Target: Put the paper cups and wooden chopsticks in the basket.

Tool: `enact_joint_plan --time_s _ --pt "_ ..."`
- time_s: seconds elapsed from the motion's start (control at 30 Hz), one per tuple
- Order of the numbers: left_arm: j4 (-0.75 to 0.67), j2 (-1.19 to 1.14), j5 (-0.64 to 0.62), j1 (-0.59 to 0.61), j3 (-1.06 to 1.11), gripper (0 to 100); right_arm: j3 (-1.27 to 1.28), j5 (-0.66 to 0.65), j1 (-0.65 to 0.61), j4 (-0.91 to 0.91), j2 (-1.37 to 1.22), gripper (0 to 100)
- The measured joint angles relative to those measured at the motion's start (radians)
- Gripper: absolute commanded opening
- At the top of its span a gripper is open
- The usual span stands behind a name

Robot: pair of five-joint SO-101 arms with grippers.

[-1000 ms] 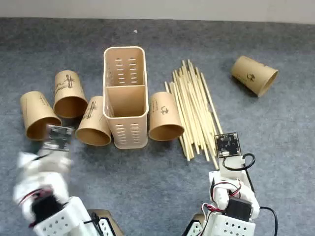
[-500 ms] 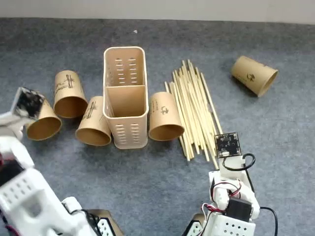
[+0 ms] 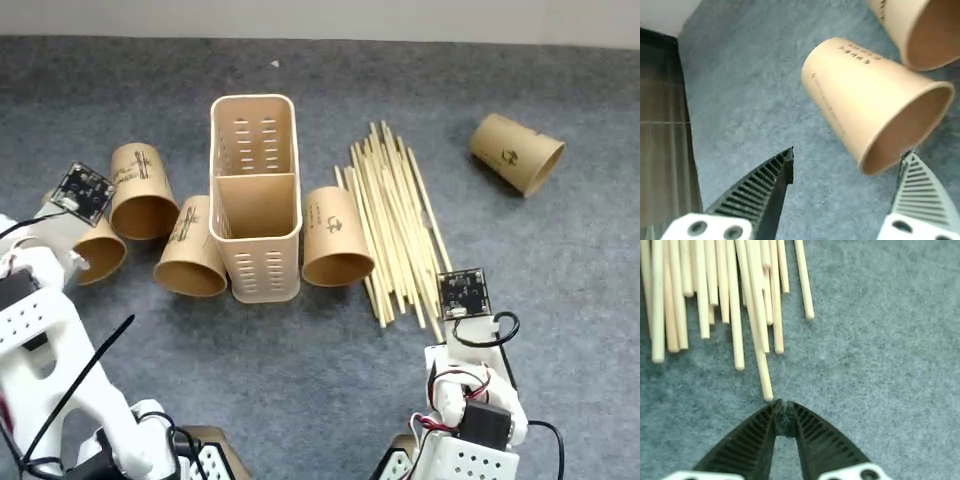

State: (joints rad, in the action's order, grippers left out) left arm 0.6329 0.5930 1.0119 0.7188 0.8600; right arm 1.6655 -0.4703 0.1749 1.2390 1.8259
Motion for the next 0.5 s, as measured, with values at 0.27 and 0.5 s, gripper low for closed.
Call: enact_joint_plan --time_s 0.27,0.5 --pt "-0.032 -0.006 0.0 -0.038 0.009 32 0.0 0.0 0.0 0.0 0.0 0.6" --pt "-0.353 -0.164 0.002 -0.038 0.089 29 0.0 0.0 0.0 0.0 0.0 0.6"
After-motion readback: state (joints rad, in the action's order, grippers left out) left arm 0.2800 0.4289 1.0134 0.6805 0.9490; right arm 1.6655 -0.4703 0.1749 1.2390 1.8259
